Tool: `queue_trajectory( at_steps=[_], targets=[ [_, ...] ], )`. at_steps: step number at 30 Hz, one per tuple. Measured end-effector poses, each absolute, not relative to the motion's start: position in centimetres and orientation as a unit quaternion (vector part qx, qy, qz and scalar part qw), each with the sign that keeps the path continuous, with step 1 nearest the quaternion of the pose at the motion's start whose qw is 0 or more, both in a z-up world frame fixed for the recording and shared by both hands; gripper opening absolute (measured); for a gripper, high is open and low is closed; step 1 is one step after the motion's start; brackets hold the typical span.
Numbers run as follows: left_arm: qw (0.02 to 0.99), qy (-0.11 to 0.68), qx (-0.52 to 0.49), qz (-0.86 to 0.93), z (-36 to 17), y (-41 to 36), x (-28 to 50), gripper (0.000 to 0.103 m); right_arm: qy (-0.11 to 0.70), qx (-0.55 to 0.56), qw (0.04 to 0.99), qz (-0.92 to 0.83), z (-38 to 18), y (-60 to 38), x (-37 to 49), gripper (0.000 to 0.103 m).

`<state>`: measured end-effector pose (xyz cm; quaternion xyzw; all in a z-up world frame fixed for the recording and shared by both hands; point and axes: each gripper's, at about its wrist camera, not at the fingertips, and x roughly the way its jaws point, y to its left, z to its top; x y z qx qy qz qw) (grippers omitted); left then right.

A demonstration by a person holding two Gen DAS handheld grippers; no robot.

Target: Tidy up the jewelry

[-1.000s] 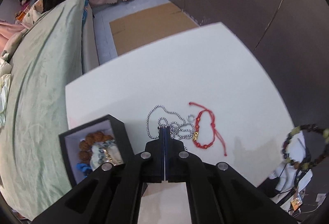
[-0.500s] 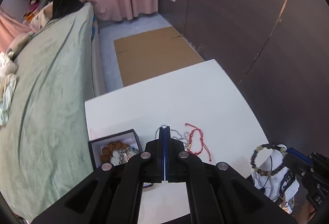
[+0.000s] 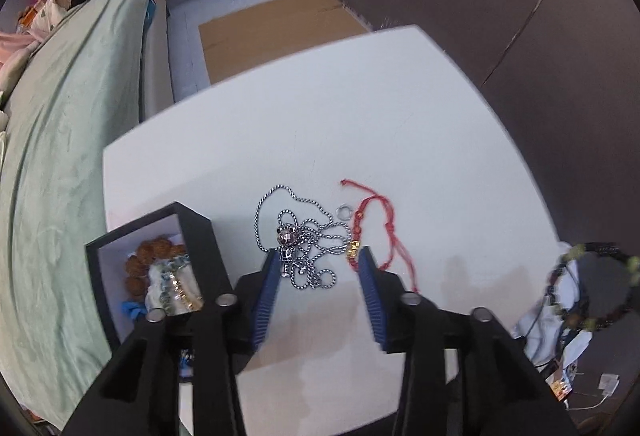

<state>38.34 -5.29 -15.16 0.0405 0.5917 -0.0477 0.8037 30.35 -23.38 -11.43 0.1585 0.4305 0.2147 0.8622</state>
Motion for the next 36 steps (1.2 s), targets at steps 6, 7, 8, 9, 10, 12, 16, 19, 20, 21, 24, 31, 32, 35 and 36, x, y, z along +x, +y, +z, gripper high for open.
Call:
queue_trajectory(
  at_steps=[6,7,8,9,10,12,16,19,20,21,24,31,32,35,36],
  targets=[
    [0.790,0.609,0.066,-0.026,-18.8,-5.1,39.7,0.033,0.435,0.162,0.861,0.208,-12.3,-24.2,31.0,0.008],
    [0.788,0.612,0.065,-0.024,-19.3,-5.0,39.9,0.033,0.436,0.162,0.861,0.208,-12.4,-24.3,31.1,0.008],
    [0.788,0.612,0.067,-0.023,-19.5,-4.9,40.1,0.033,0.437,0.163,0.860,0.208,-12.5,-24.4,31.2,0.008],
    [0.788,0.611,0.071,-0.021,-19.7,-4.9,40.2,0.035,0.438,0.164,0.859,0.207,-12.7,-24.5,31.3,0.008],
    [0.787,0.612,0.072,-0.020,-19.9,-4.9,40.3,0.035,0.439,0.165,0.859,0.207,-12.8,-24.5,31.4,0.008],
    [0.787,0.611,0.080,-0.025,-20.2,-5.2,40.6,0.039,0.441,0.166,0.857,0.207,-13.1,-24.5,31.6,0.008],
    [0.787,0.614,0.057,-0.032,-20.8,-5.0,40.9,0.041,0.444,0.167,0.856,0.208,-13.4,-24.3,31.6,0.008],
    [0.785,0.616,0.054,-0.038,-20.8,-4.8,41.0,0.038,0.444,0.166,0.855,0.209,-13.4,-24.2,31.5,0.008],
    [0.785,0.616,0.056,-0.037,-20.8,-4.7,40.9,0.022,0.444,0.166,0.855,0.209,-13.5,-24.2,31.6,0.008],
    [0.785,0.616,0.059,-0.033,-20.7,-4.4,40.9,0.019,0.443,0.167,0.855,0.209,-13.4,-24.2,31.6,0.008],
    [0.784,0.617,0.048,-0.040,-20.5,-4.0,40.6,0.012,0.443,0.168,0.855,0.212,-13.4,-24.0,31.5,0.008],
    [0.799,0.599,0.037,-0.042,-17.8,-3.6,39.3,0.012,0.443,0.169,0.852,0.224,-13.1,-23.3,31.5,0.008],
    [0.802,0.594,0.035,-0.043,-17.2,-3.5,39.2,0.012,0.442,0.168,0.852,0.226,-13.0,-23.1,31.5,0.008],
    [0.814,0.578,0.030,-0.047,-14.7,-3.3,38.3,0.012,0.440,0.166,0.851,0.233,-12.6,-22.1,31.4,0.008],
    [0.818,0.572,0.029,-0.048,-13.8,-3.2,38.1,0.012,0.439,0.165,0.851,0.235,-12.4,-21.9,31.3,0.008]
  ],
)
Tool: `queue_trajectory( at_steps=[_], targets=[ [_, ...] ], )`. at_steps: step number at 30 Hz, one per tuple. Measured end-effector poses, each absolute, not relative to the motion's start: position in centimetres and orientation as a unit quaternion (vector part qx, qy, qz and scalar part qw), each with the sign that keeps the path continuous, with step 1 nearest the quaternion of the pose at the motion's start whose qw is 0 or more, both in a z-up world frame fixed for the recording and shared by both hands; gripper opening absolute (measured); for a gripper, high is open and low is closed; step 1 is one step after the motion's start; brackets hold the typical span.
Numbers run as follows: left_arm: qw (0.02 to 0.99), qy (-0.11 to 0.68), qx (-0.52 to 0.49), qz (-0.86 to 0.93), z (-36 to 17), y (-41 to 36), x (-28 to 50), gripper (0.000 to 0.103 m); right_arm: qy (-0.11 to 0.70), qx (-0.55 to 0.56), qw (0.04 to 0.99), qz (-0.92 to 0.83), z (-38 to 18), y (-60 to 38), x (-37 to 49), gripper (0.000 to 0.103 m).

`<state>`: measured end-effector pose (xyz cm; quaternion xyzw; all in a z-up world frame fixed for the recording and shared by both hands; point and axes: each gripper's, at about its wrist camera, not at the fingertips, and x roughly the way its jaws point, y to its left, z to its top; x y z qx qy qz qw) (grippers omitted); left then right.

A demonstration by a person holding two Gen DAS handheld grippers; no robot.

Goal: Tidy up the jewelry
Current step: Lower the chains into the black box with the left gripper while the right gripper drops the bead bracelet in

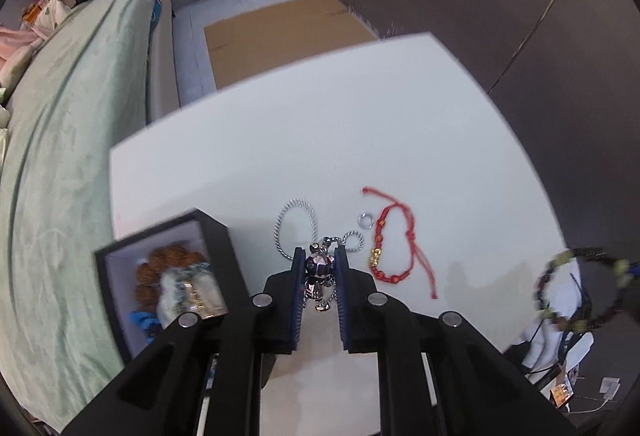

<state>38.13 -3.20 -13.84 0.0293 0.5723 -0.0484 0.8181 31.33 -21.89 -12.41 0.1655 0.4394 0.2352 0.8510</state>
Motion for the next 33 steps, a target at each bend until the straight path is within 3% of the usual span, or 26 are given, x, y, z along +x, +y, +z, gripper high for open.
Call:
queue_trajectory(
  at_steps=[33],
  targets=[
    [0.927,0.374,0.007,-0.008,16.2,5.2,29.3,0.012,0.420,0.143,0.828,0.343,-5.1,-8.2,31.8,0.008]
  ],
)
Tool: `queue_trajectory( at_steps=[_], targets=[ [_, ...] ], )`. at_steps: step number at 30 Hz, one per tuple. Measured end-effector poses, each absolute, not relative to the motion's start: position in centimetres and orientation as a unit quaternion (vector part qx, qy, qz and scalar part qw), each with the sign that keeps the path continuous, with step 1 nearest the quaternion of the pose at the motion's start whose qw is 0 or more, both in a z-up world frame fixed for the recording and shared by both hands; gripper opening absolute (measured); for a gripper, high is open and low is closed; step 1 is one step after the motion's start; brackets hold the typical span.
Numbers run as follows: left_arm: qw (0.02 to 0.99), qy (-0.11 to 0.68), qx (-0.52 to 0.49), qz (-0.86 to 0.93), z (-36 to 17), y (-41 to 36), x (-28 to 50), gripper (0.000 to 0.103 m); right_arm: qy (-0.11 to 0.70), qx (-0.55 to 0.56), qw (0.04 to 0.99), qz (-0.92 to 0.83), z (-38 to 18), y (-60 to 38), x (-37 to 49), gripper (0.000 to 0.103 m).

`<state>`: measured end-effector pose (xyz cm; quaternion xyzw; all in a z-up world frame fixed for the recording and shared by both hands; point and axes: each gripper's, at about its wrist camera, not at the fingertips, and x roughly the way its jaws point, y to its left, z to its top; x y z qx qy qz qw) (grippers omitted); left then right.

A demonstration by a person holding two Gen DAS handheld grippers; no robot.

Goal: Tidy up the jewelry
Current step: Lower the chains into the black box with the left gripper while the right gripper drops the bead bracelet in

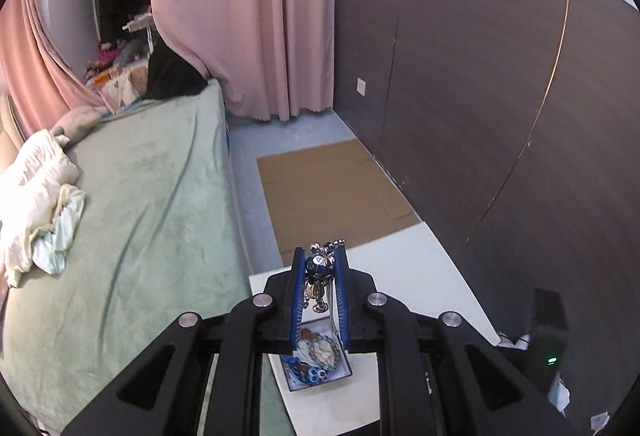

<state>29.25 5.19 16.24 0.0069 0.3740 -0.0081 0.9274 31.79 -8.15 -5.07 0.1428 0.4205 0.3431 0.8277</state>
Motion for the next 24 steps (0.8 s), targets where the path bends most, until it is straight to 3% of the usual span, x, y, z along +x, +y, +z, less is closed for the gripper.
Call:
queue_trajectory(
  at_steps=[7,13,15,17,21,24],
  targets=[
    [0.928,0.371,0.011,-0.002,17.0,5.9,29.3,0.012,0.440,0.155,0.811,0.353,-6.7,-6.0,32.9,0.008],
    [0.922,0.386,0.010,0.001,15.1,6.6,29.6,0.012,0.493,0.169,0.776,0.356,-11.3,-4.2,35.5,0.010],
    [0.920,0.391,0.008,-0.001,14.3,6.9,29.8,0.012,0.503,0.173,0.771,0.350,-12.5,-4.4,35.9,0.017],
    [0.917,0.399,0.004,-0.003,13.2,7.1,30.1,0.012,0.501,0.176,0.774,0.345,-12.9,-4.9,35.8,0.030],
    [0.909,0.416,0.000,-0.007,10.6,7.2,30.9,0.012,0.498,0.179,0.782,0.328,-13.3,-6.8,35.5,0.039],
    [0.902,0.432,-0.008,-0.011,8.1,7.2,31.5,0.012,0.491,0.183,0.791,0.314,-13.4,-8.5,35.0,0.052]
  ],
)
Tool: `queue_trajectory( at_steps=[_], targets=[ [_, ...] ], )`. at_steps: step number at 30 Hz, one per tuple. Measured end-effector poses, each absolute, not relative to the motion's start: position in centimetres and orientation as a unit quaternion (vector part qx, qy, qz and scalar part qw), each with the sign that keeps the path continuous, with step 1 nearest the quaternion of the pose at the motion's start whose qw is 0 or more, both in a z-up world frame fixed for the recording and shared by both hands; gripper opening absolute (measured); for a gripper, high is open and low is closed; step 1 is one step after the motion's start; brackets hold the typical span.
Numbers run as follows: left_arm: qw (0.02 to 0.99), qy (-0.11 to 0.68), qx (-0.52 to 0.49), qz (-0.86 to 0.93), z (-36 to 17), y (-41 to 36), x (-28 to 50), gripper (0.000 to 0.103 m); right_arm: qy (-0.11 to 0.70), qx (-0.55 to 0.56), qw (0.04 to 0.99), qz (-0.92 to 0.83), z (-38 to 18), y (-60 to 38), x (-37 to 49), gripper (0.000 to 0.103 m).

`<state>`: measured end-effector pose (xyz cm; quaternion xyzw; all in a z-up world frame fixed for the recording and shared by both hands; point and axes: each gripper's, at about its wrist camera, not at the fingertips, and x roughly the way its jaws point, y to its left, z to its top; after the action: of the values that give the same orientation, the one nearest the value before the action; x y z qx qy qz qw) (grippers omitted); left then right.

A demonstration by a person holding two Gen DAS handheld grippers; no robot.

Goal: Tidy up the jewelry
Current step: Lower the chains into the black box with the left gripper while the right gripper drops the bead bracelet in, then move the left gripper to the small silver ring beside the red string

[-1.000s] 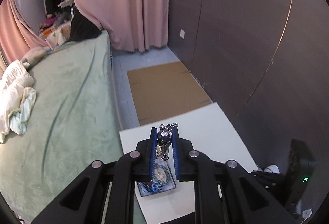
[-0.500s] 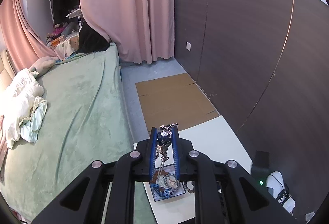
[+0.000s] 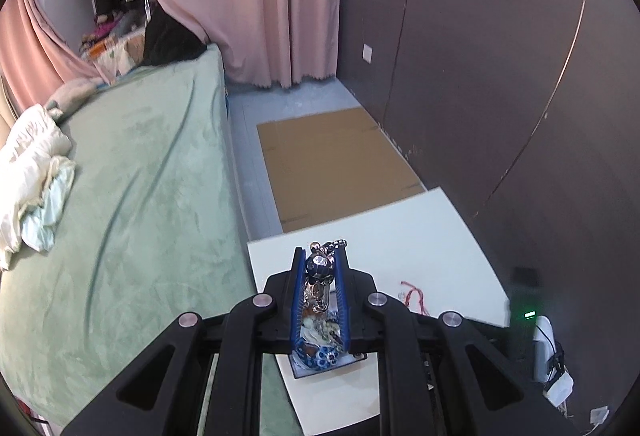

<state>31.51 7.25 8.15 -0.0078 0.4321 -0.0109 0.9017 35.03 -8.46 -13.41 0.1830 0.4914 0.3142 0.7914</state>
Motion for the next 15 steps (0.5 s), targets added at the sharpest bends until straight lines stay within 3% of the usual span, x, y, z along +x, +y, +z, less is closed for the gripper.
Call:
queue_trajectory(
  at_steps=[3,5,6,8,13,15],
  targets=[
    [0.890,0.455,-0.018,-0.016,5.3,7.2,32.2,0.013,0.489,0.189,0.795,0.305,-13.6,-10.0,34.7,0.055],
    [0.882,0.470,-0.014,-0.013,3.1,7.0,32.7,0.018,0.486,0.193,0.798,0.299,-13.8,-11.1,34.3,0.062],
    [0.879,0.476,-0.009,-0.006,2.1,6.9,32.7,0.041,0.483,0.195,0.801,0.295,-13.8,-11.4,34.1,0.065],
    [0.881,0.473,-0.008,-0.003,0.3,6.6,32.7,0.071,0.478,0.201,0.806,0.284,-14.1,-12.7,33.7,0.070],
    [0.868,0.495,-0.011,-0.015,-3.7,5.5,32.9,0.070,0.477,0.213,0.811,0.264,-14.9,-15.0,33.3,0.070],
    [0.866,0.500,-0.006,-0.022,-4.8,4.6,33.0,0.074,0.476,0.221,0.812,0.256,-15.2,-16.0,33.1,0.070]
  ],
)
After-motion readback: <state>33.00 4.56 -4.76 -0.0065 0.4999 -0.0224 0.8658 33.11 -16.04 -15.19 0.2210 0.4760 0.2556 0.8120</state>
